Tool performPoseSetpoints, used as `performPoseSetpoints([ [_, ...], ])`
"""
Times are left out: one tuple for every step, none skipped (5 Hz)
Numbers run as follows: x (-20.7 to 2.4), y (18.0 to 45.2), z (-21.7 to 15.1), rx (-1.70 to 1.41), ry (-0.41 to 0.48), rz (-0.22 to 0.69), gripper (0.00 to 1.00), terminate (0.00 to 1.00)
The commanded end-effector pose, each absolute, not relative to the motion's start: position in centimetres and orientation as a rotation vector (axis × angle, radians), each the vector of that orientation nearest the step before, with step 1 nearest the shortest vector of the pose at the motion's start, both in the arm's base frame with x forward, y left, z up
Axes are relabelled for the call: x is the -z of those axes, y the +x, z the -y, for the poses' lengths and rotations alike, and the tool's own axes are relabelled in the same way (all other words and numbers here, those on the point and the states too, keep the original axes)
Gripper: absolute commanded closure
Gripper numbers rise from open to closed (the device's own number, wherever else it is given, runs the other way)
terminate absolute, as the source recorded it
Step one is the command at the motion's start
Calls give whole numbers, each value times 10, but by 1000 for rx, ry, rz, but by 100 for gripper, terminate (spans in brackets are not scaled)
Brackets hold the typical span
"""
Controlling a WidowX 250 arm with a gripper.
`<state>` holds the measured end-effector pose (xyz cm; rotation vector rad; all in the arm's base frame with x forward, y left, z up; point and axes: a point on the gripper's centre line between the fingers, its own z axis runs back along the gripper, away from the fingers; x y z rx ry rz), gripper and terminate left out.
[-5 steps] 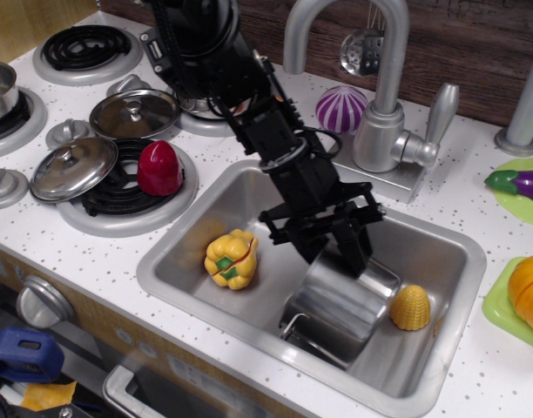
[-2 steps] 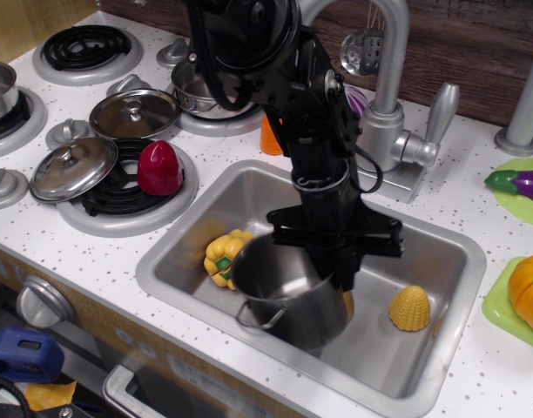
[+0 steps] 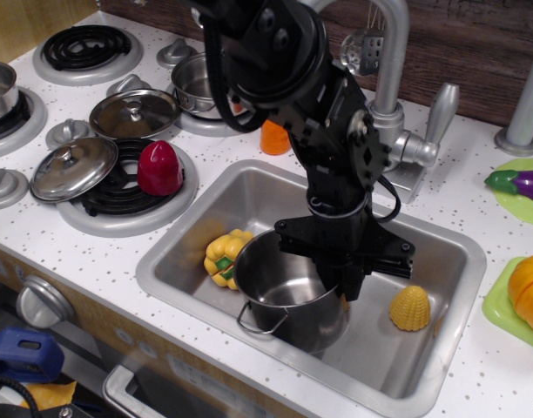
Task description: Flip pot upright in sink
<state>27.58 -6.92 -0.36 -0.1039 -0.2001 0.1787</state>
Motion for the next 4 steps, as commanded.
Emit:
performPoseSetpoints([
  [-12, 287, 71, -140, -92, 346, 0, 0],
  [-12, 287, 71, -140, -92, 346, 0, 0],
  [-12, 287, 71, -140, -92, 346, 0, 0],
  [-12, 287, 71, -140, -92, 346, 0, 100],
])
